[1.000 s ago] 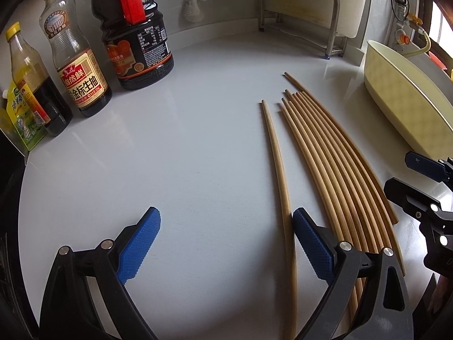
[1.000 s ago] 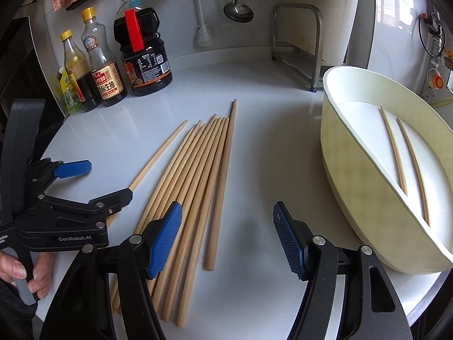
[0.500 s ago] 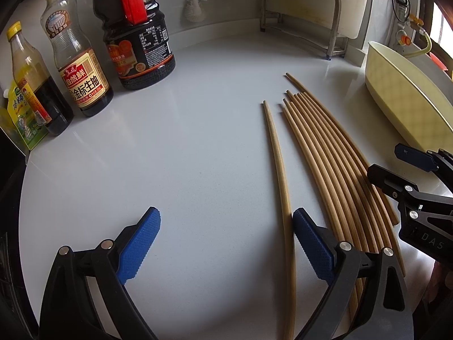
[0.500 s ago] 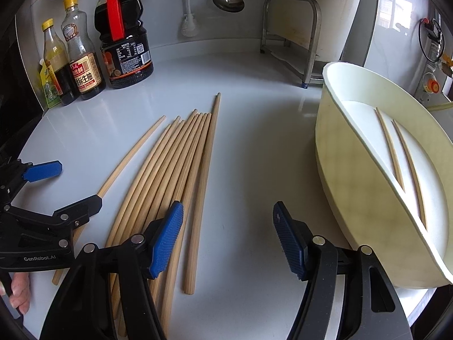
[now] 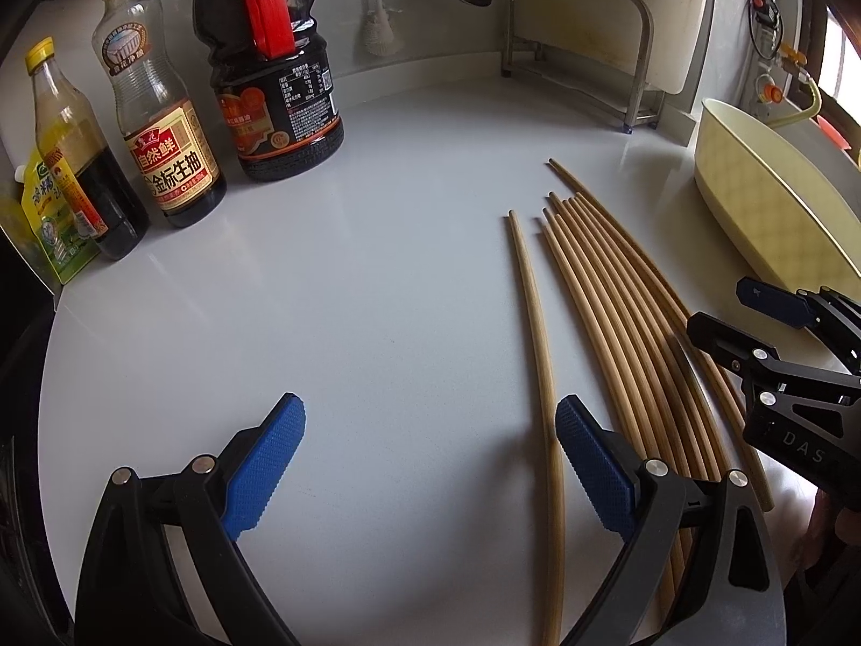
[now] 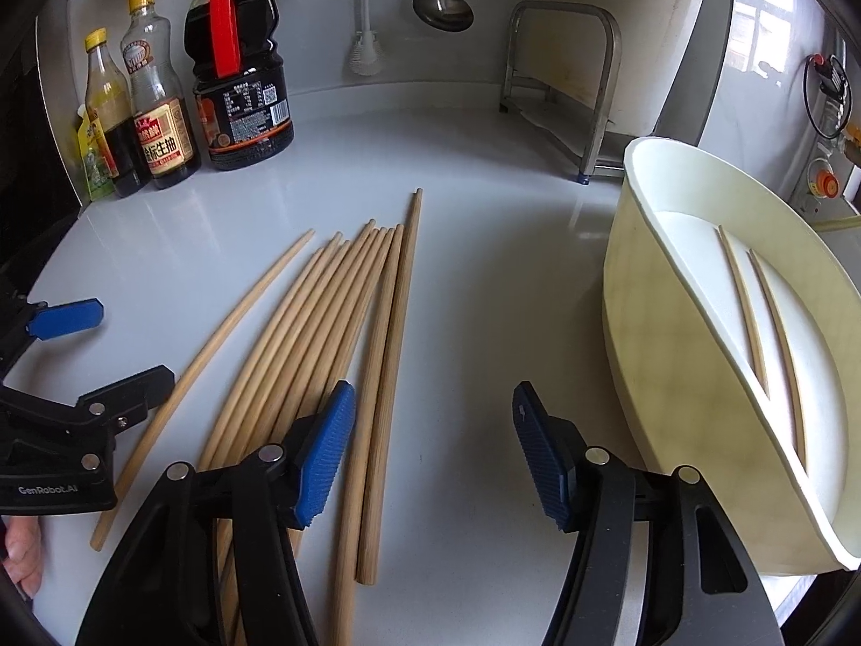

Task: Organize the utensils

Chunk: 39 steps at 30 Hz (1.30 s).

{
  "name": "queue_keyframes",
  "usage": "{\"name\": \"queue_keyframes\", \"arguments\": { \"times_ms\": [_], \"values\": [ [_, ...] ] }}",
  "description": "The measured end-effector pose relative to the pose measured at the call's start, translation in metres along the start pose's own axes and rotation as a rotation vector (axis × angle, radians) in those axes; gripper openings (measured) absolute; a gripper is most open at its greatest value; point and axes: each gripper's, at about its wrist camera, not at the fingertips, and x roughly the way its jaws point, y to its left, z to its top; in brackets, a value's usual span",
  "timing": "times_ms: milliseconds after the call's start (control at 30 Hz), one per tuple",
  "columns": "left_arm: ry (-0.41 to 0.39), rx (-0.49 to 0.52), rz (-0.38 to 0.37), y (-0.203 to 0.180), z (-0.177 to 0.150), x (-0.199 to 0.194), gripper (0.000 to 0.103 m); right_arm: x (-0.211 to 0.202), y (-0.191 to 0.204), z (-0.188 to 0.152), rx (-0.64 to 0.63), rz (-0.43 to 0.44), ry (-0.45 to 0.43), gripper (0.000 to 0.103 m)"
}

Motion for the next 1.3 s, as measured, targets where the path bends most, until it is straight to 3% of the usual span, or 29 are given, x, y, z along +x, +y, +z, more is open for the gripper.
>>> {"name": "queue_keyframes", "arguments": {
  "times_ms": [133,500,600,667,833,1133,1233,1300],
  "values": [
    [-0.001,0.001,0.000,0.000,0.000,-0.001,0.093,-0.003,-0.003,0.001,0.005,-0.046,-0.005,0.059],
    [-0.002,-0.002,0.002,0.000,0.000,-0.001,0.093,0.002,0.006,-0.001,-0.042,-0.052,0.003,0.058],
    [0.000,-0.001,0.002,0.000,0.000,-0.001,0.093,0.006,0.009,-0.004,-0.061,-0.045,0.033,0.048],
    [0.000,-0.002,0.001,0.000,0.000,-0.001,0.093,0.004,0.009,-0.005,-0.064,-0.051,0.029,0.047],
    [-0.003,-0.002,0.001,0.000,0.000,-0.002,0.093,-0.002,-0.002,-0.002,-0.012,-0.032,0.005,0.047],
    [-0.003,-0.002,0.002,-0.002,0.000,-0.003,0.093,0.004,-0.007,-0.003,-0.017,-0.123,0.017,0.047],
    [-0.001,-0.003,0.003,-0.002,0.000,-0.002,0.093,0.008,-0.011,-0.003,-0.006,-0.096,0.030,0.046],
    [-0.001,-0.006,0.003,-0.001,0.000,-0.002,0.093,0.008,-0.010,-0.003,-0.013,-0.084,0.036,0.036]
  ]
}}
